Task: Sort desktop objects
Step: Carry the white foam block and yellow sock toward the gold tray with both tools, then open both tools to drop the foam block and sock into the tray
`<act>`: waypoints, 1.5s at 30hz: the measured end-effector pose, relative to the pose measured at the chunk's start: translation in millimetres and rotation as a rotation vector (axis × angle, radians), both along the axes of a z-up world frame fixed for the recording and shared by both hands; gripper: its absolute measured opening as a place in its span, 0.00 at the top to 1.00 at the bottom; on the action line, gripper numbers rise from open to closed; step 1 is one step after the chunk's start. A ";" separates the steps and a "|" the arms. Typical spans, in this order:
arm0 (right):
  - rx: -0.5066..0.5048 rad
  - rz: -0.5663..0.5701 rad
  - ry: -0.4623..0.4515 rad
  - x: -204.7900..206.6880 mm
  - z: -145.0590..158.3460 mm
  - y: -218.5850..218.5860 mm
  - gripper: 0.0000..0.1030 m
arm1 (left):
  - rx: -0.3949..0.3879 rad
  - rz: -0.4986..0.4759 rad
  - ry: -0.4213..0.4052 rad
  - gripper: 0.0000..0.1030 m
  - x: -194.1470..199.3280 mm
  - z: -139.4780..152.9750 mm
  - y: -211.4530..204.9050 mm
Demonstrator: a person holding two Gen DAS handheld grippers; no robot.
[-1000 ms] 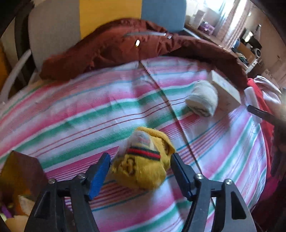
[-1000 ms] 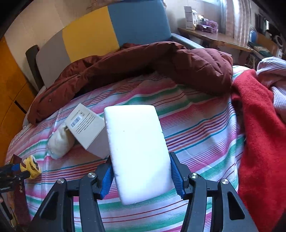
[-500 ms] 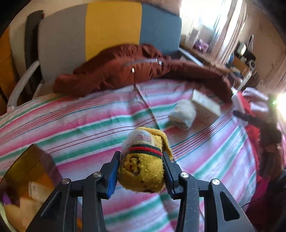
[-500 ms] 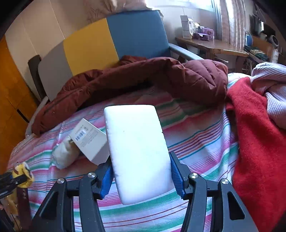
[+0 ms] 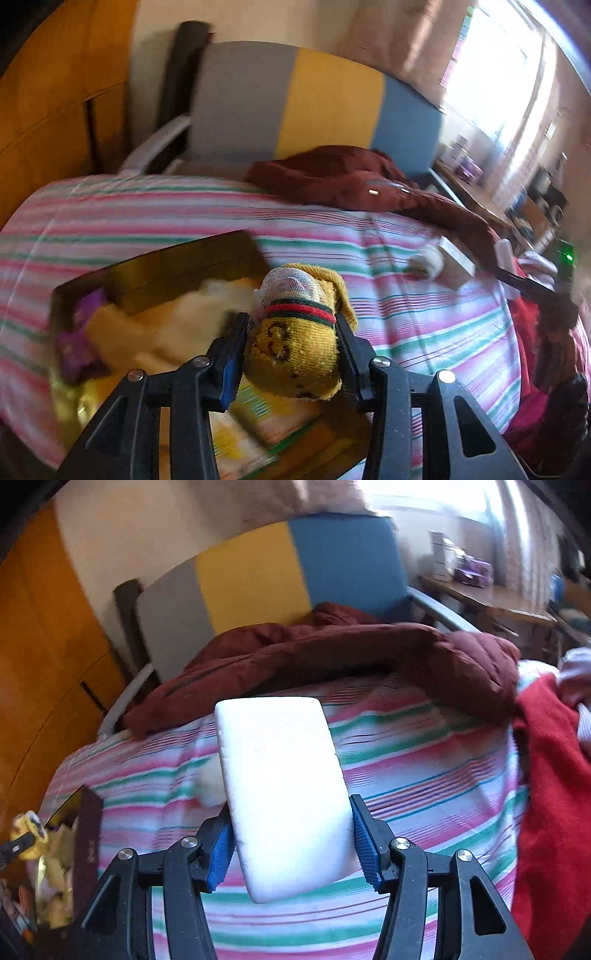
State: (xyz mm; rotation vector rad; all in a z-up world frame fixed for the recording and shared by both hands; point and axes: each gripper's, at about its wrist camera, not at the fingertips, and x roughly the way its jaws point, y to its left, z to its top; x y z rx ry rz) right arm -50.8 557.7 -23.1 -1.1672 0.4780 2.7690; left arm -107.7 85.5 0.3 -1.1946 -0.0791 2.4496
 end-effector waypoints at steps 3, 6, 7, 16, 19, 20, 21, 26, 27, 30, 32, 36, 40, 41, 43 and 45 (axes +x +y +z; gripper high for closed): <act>-0.007 0.073 0.013 2.4 12.7 -33.5 0.44 | 0.001 0.069 -0.002 0.57 7.2 -4.3 -35.1; -0.023 0.154 0.017 1.8 22.6 -71.0 0.44 | -0.019 0.143 0.008 0.57 13.8 -9.4 -64.3; -0.028 0.192 0.017 0.8 25.9 -89.6 0.44 | -0.027 0.166 0.008 0.57 14.6 -11.4 -72.8; -0.090 0.447 -0.004 -9.4 26.3 -225.1 0.44 | -0.041 0.275 0.002 0.56 18.7 -28.7 -118.3; -0.111 0.504 -0.018 -10.9 19.4 -262.7 0.44 | -0.043 0.294 -0.003 0.55 18.3 -34.1 -123.7; -0.121 0.518 -0.024 -11.4 16.9 -273.0 0.44 | -0.053 0.302 -0.005 0.55 17.1 -36.4 -125.6; -0.127 0.527 -0.028 -12.1 15.1 -280.3 0.44 | -0.058 0.308 -0.008 0.55 16.0 -37.6 -126.7; -0.164 0.543 -0.052 -16.1 7.8 -312.9 0.42 | -0.056 0.331 -0.028 0.46 14.3 -43.7 -135.2; -0.170 0.551 -0.056 -17.1 6.2 -320.5 0.39 | -0.063 0.331 -0.027 0.45 14.3 -44.3 -135.1; -0.186 0.553 -0.075 -19.8 -0.1 -331.7 0.37 | -0.049 0.333 -0.038 0.42 15.6 -45.6 -137.2; -0.188 0.558 -0.088 -20.7 -4.9 -336.3 0.37 | -0.038 0.340 -0.044 0.42 18.3 -45.8 -139.6; -0.186 0.557 -0.114 -16.9 -14.8 -341.5 0.29 | -0.034 0.352 -0.030 0.42 26.6 -42.3 -140.4; -0.204 0.544 -0.128 -12.4 -21.7 -337.9 0.28 | -0.028 0.345 -0.016 0.42 33.0 -36.3 -137.1; -0.206 0.541 -0.130 -11.5 -22.8 -337.2 0.25 | -0.035 0.340 -0.009 0.42 35.7 -34.5 -134.5; -0.212 0.534 -0.130 -8.2 -25.3 -334.8 0.21 | -0.048 0.326 0.006 0.42 40.9 -30.7 -128.6; -0.209 0.529 -0.124 -3.8 -26.6 -332.6 0.18 | -0.061 0.313 0.019 0.42 44.9 -27.6 -122.8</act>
